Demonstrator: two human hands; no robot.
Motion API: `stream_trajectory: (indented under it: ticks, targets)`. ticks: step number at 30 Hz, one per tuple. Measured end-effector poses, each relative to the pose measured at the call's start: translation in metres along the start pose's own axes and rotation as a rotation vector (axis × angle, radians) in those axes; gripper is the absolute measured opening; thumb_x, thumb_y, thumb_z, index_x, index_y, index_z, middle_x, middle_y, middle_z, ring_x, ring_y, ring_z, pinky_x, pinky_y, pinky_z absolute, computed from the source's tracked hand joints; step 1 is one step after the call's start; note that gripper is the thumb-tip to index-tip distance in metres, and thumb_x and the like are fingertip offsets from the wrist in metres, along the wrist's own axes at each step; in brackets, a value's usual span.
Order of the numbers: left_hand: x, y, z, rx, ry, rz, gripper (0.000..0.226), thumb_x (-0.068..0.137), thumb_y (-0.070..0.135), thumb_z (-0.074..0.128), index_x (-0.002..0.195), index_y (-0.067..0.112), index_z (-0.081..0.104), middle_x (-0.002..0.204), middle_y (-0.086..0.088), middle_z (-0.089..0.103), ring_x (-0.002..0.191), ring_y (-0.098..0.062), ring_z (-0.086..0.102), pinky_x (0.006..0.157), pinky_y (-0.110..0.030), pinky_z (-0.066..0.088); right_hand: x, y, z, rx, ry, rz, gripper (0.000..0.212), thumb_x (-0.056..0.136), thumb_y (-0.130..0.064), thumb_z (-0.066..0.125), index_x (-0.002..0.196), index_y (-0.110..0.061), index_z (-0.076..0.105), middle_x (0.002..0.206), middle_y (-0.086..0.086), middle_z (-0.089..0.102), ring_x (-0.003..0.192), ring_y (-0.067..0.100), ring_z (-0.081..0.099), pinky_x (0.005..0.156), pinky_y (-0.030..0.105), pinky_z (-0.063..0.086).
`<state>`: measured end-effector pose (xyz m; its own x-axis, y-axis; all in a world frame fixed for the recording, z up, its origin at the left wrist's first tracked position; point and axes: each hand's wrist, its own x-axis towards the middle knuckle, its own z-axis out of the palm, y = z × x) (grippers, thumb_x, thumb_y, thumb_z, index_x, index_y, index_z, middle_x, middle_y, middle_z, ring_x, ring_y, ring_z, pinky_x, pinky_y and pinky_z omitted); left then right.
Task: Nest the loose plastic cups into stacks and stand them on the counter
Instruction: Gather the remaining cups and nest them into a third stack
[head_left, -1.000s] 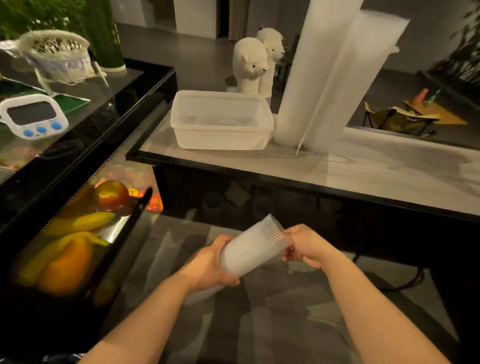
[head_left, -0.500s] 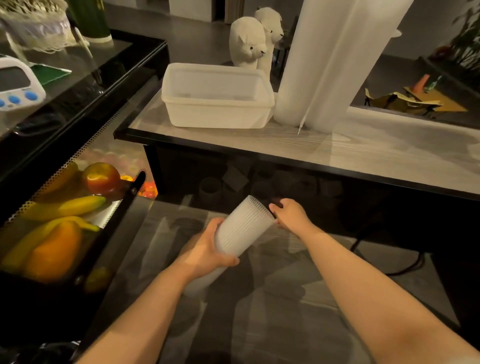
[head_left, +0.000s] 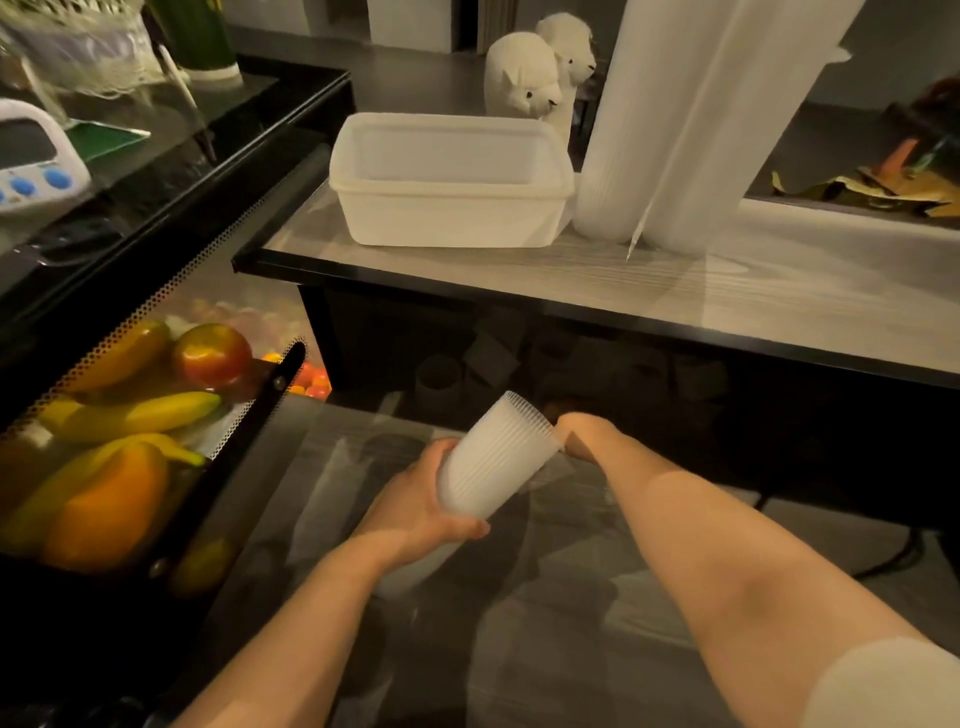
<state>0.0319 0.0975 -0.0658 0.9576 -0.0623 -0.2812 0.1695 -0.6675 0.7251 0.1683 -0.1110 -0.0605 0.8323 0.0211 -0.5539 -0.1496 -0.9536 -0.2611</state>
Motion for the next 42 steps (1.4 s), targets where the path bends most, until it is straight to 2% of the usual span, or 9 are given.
stream_trajectory:
  ticks: [3, 6, 8, 10, 14, 20, 31, 37, 42]
  targets:
    - [-0.003, 0.001, 0.003, 0.007, -0.008, -0.001, 0.098, 0.065, 0.043, 0.088, 0.142, 0.042, 0.028, 0.122, 0.013, 0.047, 0.108, -0.014, 0.052, 0.088, -0.034, 0.049, -0.006, 0.014, 0.007, 0.273, 0.095, 0.091, 0.049, 0.102, -0.032, 0.048, 0.140, -0.003, 0.046, 0.144, 0.019, 0.045, 0.134, 0.036, 0.042, 0.110, 0.040, 0.035]
    - [-0.009, 0.002, 0.005, 0.020, -0.022, -0.004, 0.099, 0.065, 0.043, 0.088, 0.143, 0.041, 0.027, 0.121, 0.014, 0.046, 0.107, -0.013, 0.052, 0.087, -0.035, 0.050, -0.017, 0.031, 0.009, 0.576, 0.327, 0.032, 0.033, 0.097, -0.028, 0.058, 0.109, 0.002, 0.063, 0.100, 0.015, 0.067, 0.095, 0.027, 0.066, 0.082, 0.036, 0.054]
    - [-0.012, 0.004, 0.006, 0.011, -0.028, -0.021, 0.100, 0.065, 0.042, 0.088, 0.144, 0.039, 0.027, 0.122, 0.013, 0.047, 0.108, -0.015, 0.053, 0.088, -0.036, 0.050, -0.043, 0.037, 0.007, 0.808, 0.417, -0.015, 0.033, 0.095, -0.025, 0.063, 0.117, -0.002, 0.056, 0.095, 0.010, 0.067, 0.079, 0.014, 0.066, 0.065, 0.023, 0.053]
    - [-0.015, 0.006, 0.006, 0.004, -0.030, -0.033, 0.100, 0.065, 0.043, 0.088, 0.145, 0.038, 0.028, 0.123, 0.011, 0.049, 0.107, -0.015, 0.053, 0.089, -0.038, 0.051, -0.065, 0.044, 0.005, 0.932, 0.461, -0.102, 0.041, 0.095, -0.025, 0.063, 0.132, -0.010, 0.050, 0.099, 0.006, 0.067, 0.075, 0.010, 0.064, 0.064, 0.019, 0.052]
    - [-0.018, 0.011, 0.006, 0.013, -0.050, -0.043, 0.100, 0.065, 0.041, 0.088, 0.145, 0.037, 0.028, 0.123, 0.011, 0.049, 0.109, -0.017, 0.054, 0.091, -0.039, 0.051, -0.103, 0.047, 0.000, 1.119, 0.495, -0.265, 0.031, 0.095, -0.017, 0.062, 0.124, -0.030, 0.062, 0.093, 0.003, 0.070, 0.066, 0.009, 0.057, 0.066, 0.023, 0.053]
    - [-0.025, 0.018, 0.005, -0.049, -0.061, -0.001, 0.101, 0.064, 0.038, 0.089, 0.145, 0.037, 0.029, 0.125, 0.010, 0.050, 0.112, -0.015, 0.053, 0.091, -0.038, 0.053, -0.130, 0.036, -0.003, 1.066, 0.425, -0.359, 0.033, 0.094, -0.013, 0.062, 0.125, -0.025, 0.064, 0.086, 0.004, 0.065, 0.064, 0.011, 0.055, 0.065, 0.021, 0.052]
    - [-0.024, 0.020, -0.004, -0.071, -0.060, 0.004, 0.099, 0.065, 0.044, 0.086, 0.143, 0.038, 0.027, 0.119, 0.011, 0.051, 0.106, -0.013, 0.055, 0.086, -0.038, 0.054, -0.144, 0.013, 0.005, 0.858, 0.316, -0.466, 0.032, 0.098, -0.019, 0.056, 0.111, -0.047, 0.064, 0.085, -0.013, 0.066, 0.065, 0.002, 0.054, 0.068, 0.019, 0.052]
    - [-0.023, 0.018, -0.009, -0.089, -0.071, -0.024, 0.102, 0.064, 0.045, 0.086, 0.144, 0.040, 0.025, 0.122, 0.010, 0.051, 0.108, -0.016, 0.055, 0.090, -0.043, 0.055, -0.143, 0.006, 0.001, 0.794, 0.288, -0.553, 0.034, 0.100, -0.014, 0.050, 0.120, -0.039, 0.062, 0.068, -0.021, 0.058, 0.066, 0.002, 0.053, 0.073, 0.021, 0.050]
    - [-0.017, 0.013, -0.014, -0.117, -0.018, -0.062, 0.101, 0.067, 0.039, 0.088, 0.146, 0.037, 0.024, 0.126, 0.006, 0.049, 0.113, -0.019, 0.052, 0.093, -0.043, 0.051, -0.107, -0.006, -0.008, 0.916, 0.352, -0.421, 0.026, 0.099, -0.016, 0.051, 0.116, -0.028, 0.068, 0.096, -0.005, 0.068, 0.062, 0.006, 0.056, 0.062, 0.019, 0.047]
